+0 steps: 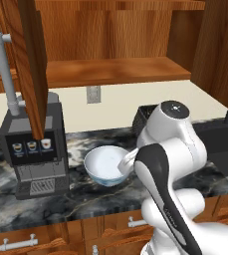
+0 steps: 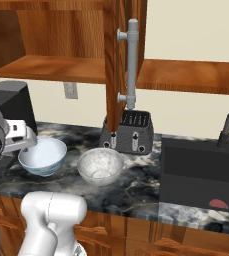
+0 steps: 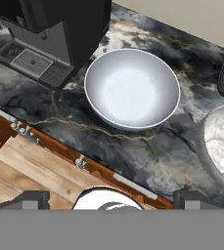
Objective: Open the cabinet. Pick the bowls from the counter and place them in the cabinet. Then close the cabinet.
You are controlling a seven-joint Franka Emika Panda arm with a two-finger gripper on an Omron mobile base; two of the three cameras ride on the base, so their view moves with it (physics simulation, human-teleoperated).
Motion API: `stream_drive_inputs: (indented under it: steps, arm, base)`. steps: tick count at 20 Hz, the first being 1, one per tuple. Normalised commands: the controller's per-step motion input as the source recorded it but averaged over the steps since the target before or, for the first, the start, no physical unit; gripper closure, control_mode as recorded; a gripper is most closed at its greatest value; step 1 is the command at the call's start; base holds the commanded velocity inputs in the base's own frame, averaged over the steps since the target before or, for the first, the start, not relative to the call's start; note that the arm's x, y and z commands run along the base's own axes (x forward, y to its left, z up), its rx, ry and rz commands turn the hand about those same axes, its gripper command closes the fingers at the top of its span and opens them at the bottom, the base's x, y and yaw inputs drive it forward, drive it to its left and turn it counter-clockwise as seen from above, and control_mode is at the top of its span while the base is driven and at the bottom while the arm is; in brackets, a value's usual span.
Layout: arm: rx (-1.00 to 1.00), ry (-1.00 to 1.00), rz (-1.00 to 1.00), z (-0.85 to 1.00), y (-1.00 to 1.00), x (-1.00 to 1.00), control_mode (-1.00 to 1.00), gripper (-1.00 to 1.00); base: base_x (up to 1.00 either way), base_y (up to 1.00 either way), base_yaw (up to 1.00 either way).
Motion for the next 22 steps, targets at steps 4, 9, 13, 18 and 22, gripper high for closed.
stream_drive_inputs:
  steps: [4,9,13,18,22]
  arm:
    - [0.00,0.00,0.00,-0.13,0.08,0.17,-1.00,-1.00]
    - [0.00,0.00,0.03,-0.15,0.20,0.20,-1.00,-1.00]
    - [0.00,0.00,0.05,-0.19,0.24,0.16,-1.00,-1.00]
    - [0.00,0.00,0.06,-0.16,0.19,0.09,-1.00,-1.00]
    - [0.00,0.00,0.08,-0.18,0.15,0.08,-1.00,-1.00]
  base:
    - [0.00,0.00,0.00]
    - [0.00,0.00,0.00]
    - [0.00,0.00,0.00]
    - [0.00,0.00,0.00]
    - [0.00,0.00,0.00]
